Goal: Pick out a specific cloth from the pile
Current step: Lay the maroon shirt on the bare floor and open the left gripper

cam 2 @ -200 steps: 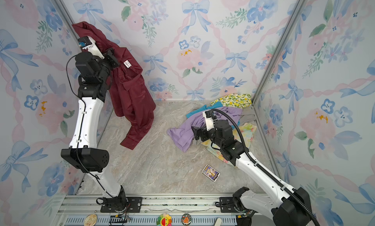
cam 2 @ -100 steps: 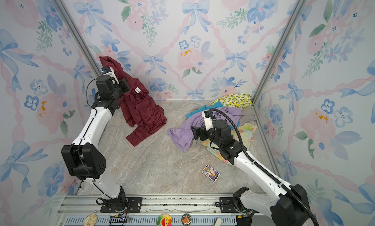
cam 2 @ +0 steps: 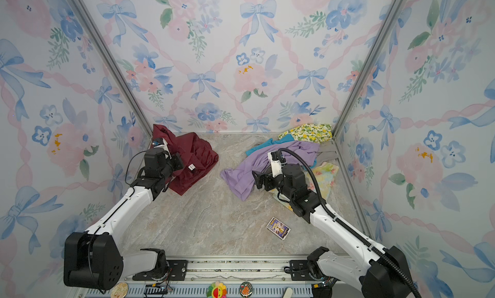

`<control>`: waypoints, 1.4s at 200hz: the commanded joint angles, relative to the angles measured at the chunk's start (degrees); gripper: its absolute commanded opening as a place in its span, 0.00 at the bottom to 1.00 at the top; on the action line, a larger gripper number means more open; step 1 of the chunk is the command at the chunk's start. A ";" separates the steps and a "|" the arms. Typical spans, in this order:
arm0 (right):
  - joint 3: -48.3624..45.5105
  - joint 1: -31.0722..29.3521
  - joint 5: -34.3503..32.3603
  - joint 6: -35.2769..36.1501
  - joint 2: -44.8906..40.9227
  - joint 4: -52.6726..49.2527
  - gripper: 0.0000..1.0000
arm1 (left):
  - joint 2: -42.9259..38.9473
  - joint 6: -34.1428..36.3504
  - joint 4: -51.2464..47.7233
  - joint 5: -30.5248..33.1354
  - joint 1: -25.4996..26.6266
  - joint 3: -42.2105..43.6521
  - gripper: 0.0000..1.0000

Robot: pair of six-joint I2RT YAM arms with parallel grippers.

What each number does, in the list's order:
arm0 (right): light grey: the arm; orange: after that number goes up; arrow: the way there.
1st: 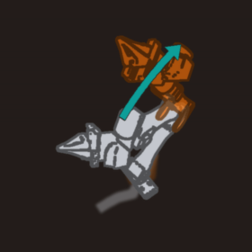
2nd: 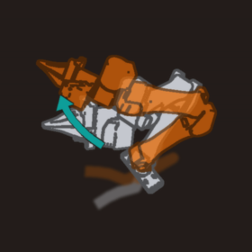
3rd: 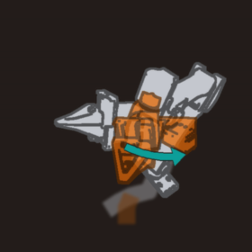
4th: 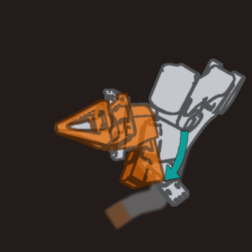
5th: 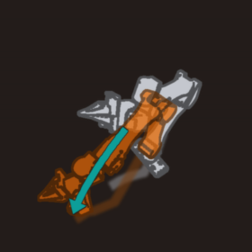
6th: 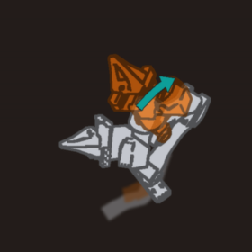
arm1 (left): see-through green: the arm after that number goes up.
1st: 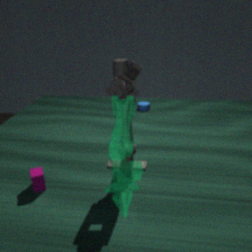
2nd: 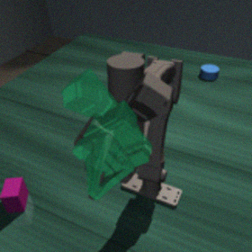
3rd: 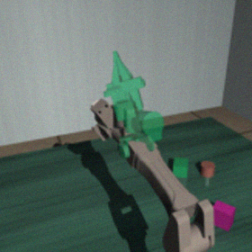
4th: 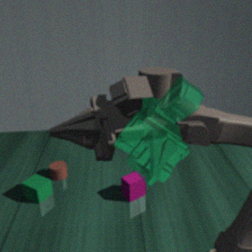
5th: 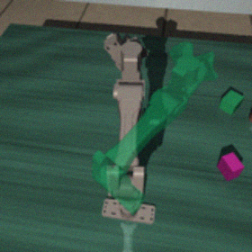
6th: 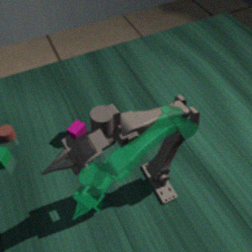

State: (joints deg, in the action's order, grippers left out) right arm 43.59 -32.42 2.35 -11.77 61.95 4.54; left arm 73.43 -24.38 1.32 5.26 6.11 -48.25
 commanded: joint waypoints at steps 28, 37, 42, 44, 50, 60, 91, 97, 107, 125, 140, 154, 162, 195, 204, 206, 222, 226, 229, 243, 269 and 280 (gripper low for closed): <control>-1.93 -0.80 -0.57 -2.85 -1.91 -0.13 0.97 | 8.83 -2.32 -4.77 1.14 3.22 1.05 0.00; -1.94 -0.80 -1.27 -3.16 -2.08 -0.50 0.97 | 11.04 -1.72 -6.30 1.13 3.22 -0.02 0.00; -2.06 -0.79 -1.33 -3.25 -2.02 -0.62 0.97 | 12.21 -1.35 -7.11 1.27 3.28 -0.72 0.00; -2.10 -0.77 -1.39 -3.21 -2.06 -0.66 0.97 | 12.60 -1.23 -7.40 1.36 3.27 -0.95 0.00; -2.34 -0.81 -1.64 -3.24 -2.17 -0.53 0.97 | 13.78 -0.95 -8.06 1.78 3.21 -1.58 0.00; -2.85 -0.80 -1.87 -3.50 -2.43 -0.12 0.97 | 15.77 -0.23 -8.94 2.55 3.19 -2.80 0.00; -3.74 -0.80 -2.39 -3.70 -3.13 0.29 0.97 | 24.23 1.48 -13.51 3.54 2.28 -9.05 0.00; -3.89 -0.75 -2.66 -3.70 -3.24 0.14 0.97 | 25.76 1.61 -14.02 3.25 1.80 -10.06 0.00; -3.91 -0.71 -3.43 -3.74 -3.53 -0.58 0.97 | 27.57 1.62 -14.46 2.73 0.59 -11.41 0.00; -4.00 -0.46 -3.84 -3.45 -3.91 -1.27 0.97 | 29.94 1.79 -14.92 2.25 -1.89 -13.06 0.00; -4.13 -0.25 -3.98 -3.25 -3.93 -1.24 0.97 | 30.74 1.94 -15.14 1.68 -4.14 -13.65 0.00; -4.10 0.24 -3.87 -3.17 -3.50 -1.24 0.97 | 31.03 2.51 -15.15 1.66 -5.93 -13.55 0.00; -4.13 0.51 -3.63 -3.13 -3.18 -1.02 0.97 | 31.14 2.95 -15.21 1.68 -6.63 -13.65 0.00; -4.05 1.46 -3.10 -3.17 -0.89 -0.15 0.97 | 33.32 4.80 -15.91 0.59 -9.42 -15.55 0.00; -3.75 1.52 -3.35 -3.08 -0.09 -0.40 0.97 | 33.79 6.11 -15.91 -0.07 -9.81 -16.03 0.00; -3.71 1.50 -3.39 -3.08 0.03 -0.58 0.97 | 33.84 6.39 -15.96 -0.14 -9.94 -16.12 0.00; -3.34 1.58 -3.65 -3.04 0.92 -0.76 0.97 | 34.28 7.66 -16.12 -0.72 -10.24 -16.99 0.00; -3.33 1.52 -3.67 -3.08 1.02 -0.74 0.97 | 34.37 7.90 -16.24 -0.61 -10.24 -17.29 0.00; -3.34 1.55 -3.62 -3.08 1.15 -0.75 0.97 | 34.36 8.12 -16.30 -0.73 -10.24 -17.34 0.00; -3.18 1.57 -3.88 -3.01 1.33 -0.73 0.97 | 34.38 8.62 -16.51 -0.85 -10.24 -17.66 0.00; -1.90 1.44 -4.10 -2.31 1.42 -2.01 0.97 | 32.57 8.65 -16.62 -0.71 -10.16 -17.84 0.13; -1.31 1.44 -4.04 -1.88 1.25 -2.72 0.97 | 31.15 8.54 -16.62 -0.41 -10.04 -17.85 0.29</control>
State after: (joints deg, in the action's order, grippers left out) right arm 40.38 -31.18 -0.93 -14.55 63.13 3.81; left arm 106.59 -16.86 -13.47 5.26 -3.86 -65.19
